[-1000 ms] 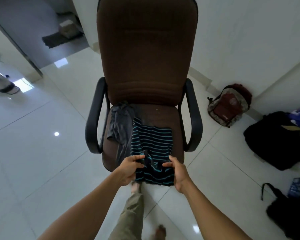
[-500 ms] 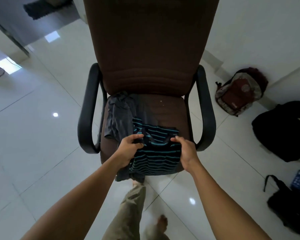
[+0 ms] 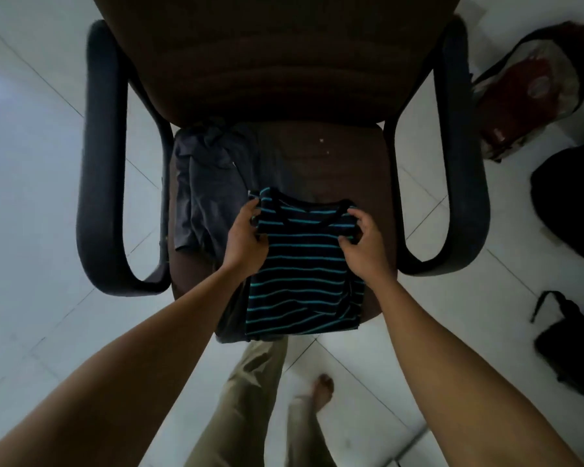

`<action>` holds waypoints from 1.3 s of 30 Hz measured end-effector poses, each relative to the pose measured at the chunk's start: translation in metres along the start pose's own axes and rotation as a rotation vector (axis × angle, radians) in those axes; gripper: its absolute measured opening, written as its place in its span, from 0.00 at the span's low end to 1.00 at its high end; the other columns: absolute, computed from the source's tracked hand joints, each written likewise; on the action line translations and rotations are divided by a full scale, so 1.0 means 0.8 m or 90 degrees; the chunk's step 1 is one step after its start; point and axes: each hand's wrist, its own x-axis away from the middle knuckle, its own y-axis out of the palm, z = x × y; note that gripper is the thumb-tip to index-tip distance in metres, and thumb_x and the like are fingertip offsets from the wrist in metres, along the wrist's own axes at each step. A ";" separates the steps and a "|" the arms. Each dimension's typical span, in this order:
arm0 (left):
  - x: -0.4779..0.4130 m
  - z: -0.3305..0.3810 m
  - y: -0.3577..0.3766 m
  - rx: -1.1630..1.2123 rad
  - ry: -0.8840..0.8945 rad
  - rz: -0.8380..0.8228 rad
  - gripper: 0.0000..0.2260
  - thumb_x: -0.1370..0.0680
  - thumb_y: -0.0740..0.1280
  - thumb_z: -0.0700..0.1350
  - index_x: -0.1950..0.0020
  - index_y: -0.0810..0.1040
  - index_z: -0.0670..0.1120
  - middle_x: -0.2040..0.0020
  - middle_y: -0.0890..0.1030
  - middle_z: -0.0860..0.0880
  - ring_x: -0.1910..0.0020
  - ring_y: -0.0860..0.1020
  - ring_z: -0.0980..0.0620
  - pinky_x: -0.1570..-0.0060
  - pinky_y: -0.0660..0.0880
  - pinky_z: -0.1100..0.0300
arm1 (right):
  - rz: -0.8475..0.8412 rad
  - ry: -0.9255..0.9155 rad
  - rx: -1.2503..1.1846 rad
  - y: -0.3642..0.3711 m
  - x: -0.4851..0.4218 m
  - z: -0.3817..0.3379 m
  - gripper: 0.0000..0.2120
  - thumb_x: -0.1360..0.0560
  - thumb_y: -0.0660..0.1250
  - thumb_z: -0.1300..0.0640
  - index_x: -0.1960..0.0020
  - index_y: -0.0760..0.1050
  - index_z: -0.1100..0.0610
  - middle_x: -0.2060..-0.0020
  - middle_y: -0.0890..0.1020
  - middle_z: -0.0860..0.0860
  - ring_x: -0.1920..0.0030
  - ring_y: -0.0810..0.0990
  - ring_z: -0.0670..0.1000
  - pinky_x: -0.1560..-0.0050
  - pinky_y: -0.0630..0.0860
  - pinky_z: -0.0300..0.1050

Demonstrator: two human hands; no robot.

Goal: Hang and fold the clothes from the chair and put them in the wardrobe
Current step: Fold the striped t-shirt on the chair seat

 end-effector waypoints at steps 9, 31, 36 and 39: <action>0.000 -0.029 0.037 -0.020 -0.177 0.075 0.16 0.23 0.71 0.50 0.38 0.79 0.45 0.44 0.82 0.48 0.45 0.80 0.48 0.45 0.79 0.52 | 0.184 0.186 0.127 0.036 0.002 0.026 0.34 0.34 0.67 0.27 0.38 0.77 0.50 0.37 0.71 0.52 0.34 0.71 0.57 0.36 0.74 0.61; -0.043 -0.008 0.042 0.251 -0.240 0.140 0.07 0.19 0.65 0.47 0.44 0.73 0.47 0.46 0.80 0.49 0.47 0.80 0.50 0.47 0.80 0.52 | 0.136 0.051 -0.047 0.018 -0.033 0.017 0.11 0.19 0.65 0.47 0.43 0.73 0.52 0.54 0.78 0.45 0.53 0.79 0.45 0.55 0.73 0.36; 0.017 -0.023 0.039 0.121 -0.166 0.100 0.20 0.22 0.71 0.50 0.33 0.70 0.49 0.46 0.78 0.55 0.47 0.78 0.56 0.46 0.76 0.59 | 0.044 0.108 -0.061 0.009 0.029 0.059 0.18 0.23 0.68 0.41 0.40 0.74 0.51 0.50 0.81 0.46 0.49 0.81 0.46 0.51 0.80 0.44; 0.064 -0.051 0.041 0.009 -0.160 0.038 0.19 0.23 0.71 0.50 0.34 0.73 0.46 0.47 0.79 0.53 0.46 0.79 0.52 0.45 0.76 0.56 | -0.050 0.159 -0.030 0.007 0.067 0.097 0.17 0.26 0.73 0.45 0.42 0.75 0.49 0.50 0.81 0.47 0.48 0.82 0.49 0.48 0.82 0.49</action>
